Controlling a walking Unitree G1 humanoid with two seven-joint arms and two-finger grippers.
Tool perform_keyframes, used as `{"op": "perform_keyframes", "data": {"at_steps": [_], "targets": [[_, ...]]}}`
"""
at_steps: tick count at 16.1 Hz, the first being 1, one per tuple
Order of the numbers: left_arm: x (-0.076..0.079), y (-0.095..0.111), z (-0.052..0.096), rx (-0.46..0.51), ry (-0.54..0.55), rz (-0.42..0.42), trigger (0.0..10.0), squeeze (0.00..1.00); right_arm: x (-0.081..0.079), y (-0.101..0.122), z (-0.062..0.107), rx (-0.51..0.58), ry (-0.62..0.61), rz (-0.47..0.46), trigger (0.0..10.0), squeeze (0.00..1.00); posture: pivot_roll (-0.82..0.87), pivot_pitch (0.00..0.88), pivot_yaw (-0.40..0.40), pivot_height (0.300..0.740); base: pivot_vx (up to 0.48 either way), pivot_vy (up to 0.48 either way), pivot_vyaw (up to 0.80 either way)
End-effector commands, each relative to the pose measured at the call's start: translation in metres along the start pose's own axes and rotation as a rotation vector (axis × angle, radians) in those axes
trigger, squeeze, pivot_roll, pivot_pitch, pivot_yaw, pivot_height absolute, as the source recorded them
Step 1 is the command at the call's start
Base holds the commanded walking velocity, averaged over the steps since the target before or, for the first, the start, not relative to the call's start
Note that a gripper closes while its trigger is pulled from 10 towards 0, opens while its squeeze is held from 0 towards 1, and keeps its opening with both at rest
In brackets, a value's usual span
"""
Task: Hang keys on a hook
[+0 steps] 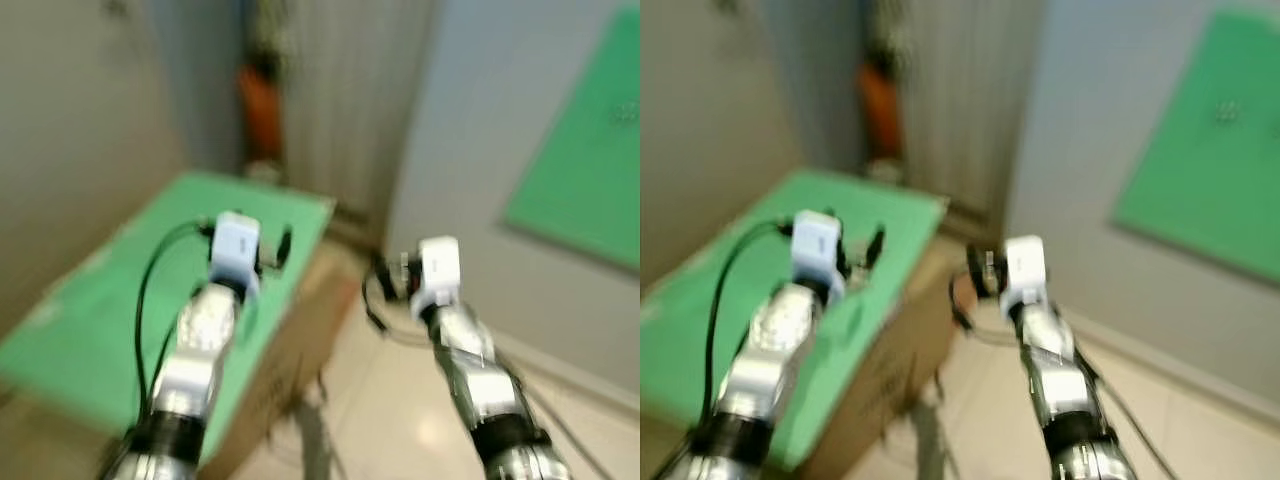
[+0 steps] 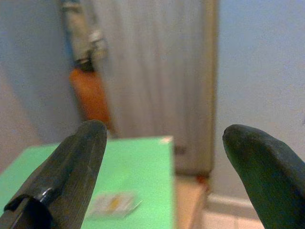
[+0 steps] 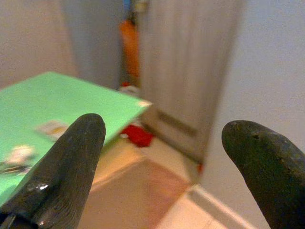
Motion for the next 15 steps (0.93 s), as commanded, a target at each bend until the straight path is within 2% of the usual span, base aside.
{"op": "perform_keyframes", "data": {"at_steps": [1,6,8,13,15], "targets": [[0.006,0.001,-0.001,-0.001,-0.014,0.007,10.0,0.0,0.005,0.002,0.0,0.004,-0.007,0.012,10.0,0.0,-0.03,0.0,0.043,0.74,0.435,0.0,0.79],[0.005,0.0,0.0,0.002,0.007,0.003,10.0,0.0,0.0,-0.002,0.003,-0.013,0.019,0.022,10.0,0.0,-0.03,0.0,0.043,0.74,0.406,0.0,0.75],[0.003,0.0,-0.001,0.003,0.019,0.009,10.0,0.0,0.0,-0.003,0.003,-0.016,0.017,0.018,10.0,0.0,-0.03,0.0,0.042,0.74,0.0,0.0,0.73],[0.004,-0.002,-0.005,-0.015,0.047,0.032,10.0,0.0,0.001,-0.005,0.004,-0.032,-0.007,-0.015,10.0,0.0,-0.03,0.0,0.047,0.74,0.0,0.0,0.0],[0.006,-0.005,-0.013,-0.025,0.071,0.056,10.0,0.0,0.003,-0.004,0.004,-0.031,-0.014,-0.019,10.0,0.0,-0.03,0.0,0.042,0.74,0.0,0.0,0.0]]}}
Point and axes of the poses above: a point about 5 cm out from each wrist's last joint towards the gripper, its own z axis pointing back from the gripper into the wrist, its own y axis along the axis of the wrist's last joint, x = y × z, the point moved 2 cm from there along -z, pointing out of the wrist towards the gripper, and after that the axes turned 14 degrees about z, right-handed, at the moved point
